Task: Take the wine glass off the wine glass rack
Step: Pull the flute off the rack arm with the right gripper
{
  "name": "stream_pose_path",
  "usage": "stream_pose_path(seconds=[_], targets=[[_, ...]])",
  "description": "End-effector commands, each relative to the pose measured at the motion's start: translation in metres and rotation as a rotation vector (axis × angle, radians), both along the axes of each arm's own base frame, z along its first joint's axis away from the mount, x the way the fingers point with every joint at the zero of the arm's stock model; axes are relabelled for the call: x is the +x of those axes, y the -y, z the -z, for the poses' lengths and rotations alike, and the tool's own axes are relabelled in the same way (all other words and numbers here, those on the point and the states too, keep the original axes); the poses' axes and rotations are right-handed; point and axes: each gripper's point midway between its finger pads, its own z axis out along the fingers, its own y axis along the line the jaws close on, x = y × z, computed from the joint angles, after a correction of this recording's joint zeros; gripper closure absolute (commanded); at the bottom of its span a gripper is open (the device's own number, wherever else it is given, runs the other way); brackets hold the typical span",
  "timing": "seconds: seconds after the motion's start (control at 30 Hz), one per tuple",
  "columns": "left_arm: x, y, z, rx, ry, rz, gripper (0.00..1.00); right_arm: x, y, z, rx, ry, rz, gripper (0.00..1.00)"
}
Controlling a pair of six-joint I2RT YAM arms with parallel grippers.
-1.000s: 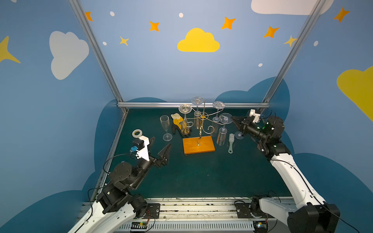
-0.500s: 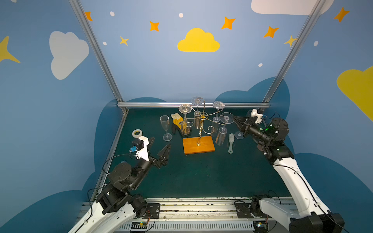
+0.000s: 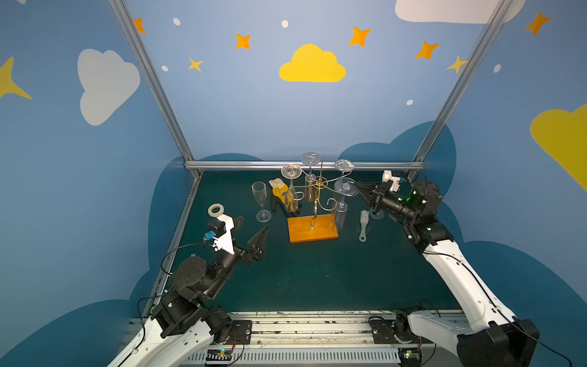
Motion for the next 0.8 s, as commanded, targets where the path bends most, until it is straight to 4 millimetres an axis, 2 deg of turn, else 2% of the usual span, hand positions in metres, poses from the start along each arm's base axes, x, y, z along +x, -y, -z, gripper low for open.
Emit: stream_pose_path(seconds=[0.0, 0.17, 0.5, 0.77], targets=[[-0.001, -0.006, -0.002, -0.016, 0.010, -0.021, 0.09, 0.005, -0.003, -0.028, 0.023, 0.059, 0.003, 1.00], [-0.003, -0.010, -0.004, -0.019, 0.014, -0.030, 0.09, 0.020, 0.000, -0.027, 0.033, 0.022, 0.043, 1.00], [-0.009, -0.020, -0.005, -0.034, 0.024, -0.048, 0.09, 0.049, 0.026, -0.019, 0.047, -0.029, 0.143, 1.00], [-0.009, -0.020, -0.005, -0.026, 0.023, -0.053, 0.09, 0.053, 0.045, -0.012, 0.045, -0.047, 0.192, 1.00]])
